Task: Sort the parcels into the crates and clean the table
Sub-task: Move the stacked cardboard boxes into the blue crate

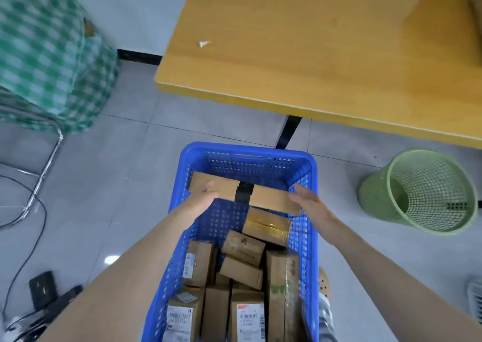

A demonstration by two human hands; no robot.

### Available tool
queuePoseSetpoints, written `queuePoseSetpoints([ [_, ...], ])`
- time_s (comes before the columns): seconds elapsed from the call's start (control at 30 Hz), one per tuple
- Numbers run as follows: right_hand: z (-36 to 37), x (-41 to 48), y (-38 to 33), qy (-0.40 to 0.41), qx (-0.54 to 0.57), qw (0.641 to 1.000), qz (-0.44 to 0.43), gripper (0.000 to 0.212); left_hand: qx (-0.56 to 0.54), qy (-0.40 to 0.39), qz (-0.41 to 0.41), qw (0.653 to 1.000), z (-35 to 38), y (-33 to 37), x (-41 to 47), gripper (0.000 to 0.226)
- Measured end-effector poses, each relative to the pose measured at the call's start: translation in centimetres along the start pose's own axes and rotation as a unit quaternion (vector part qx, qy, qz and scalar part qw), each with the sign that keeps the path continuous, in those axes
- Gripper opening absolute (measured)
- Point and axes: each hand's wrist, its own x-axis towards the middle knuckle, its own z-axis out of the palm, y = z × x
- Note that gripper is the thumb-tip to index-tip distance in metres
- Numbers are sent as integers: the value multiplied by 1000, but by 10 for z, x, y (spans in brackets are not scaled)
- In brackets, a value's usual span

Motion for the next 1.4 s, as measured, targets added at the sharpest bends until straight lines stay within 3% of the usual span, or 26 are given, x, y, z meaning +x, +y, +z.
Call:
queuePoseSetpoints([
  [0.17, 1, -60, -37, -16, -17, 999, -32, 49, 86, -32, 30, 995, -2, 46, -58, 59],
  [0.3, -11, -130, -66, -13, -15, 997, -76, 55, 131, -102, 42, 985, -6, 76, -125, 57],
  [0.53, -70, -233, -118, 6, 20, 991, -131, 60, 133, -170, 166, 962, -15, 160, -232, 59],
  [0.77, -164, -286, -166, 122, 140, 963, -194, 51, 109, -84, 284, 949, 26, 284, -294, 52],
  [1.1, -307, -293, -174, 249, 145, 947, -145, 53, 127, -99, 241, 957, 117, 363, -287, 59],
  [1.23, -334, -282, -183, 214, 113, 962, -128, 61, 81, -79, 216, 970, 139, 383, -278, 61],
  [1.4, -342, -259, -190, 151, 97, 977, -118, 61, 34, -69, 182, 980, 156, 393, -264, 45],
])
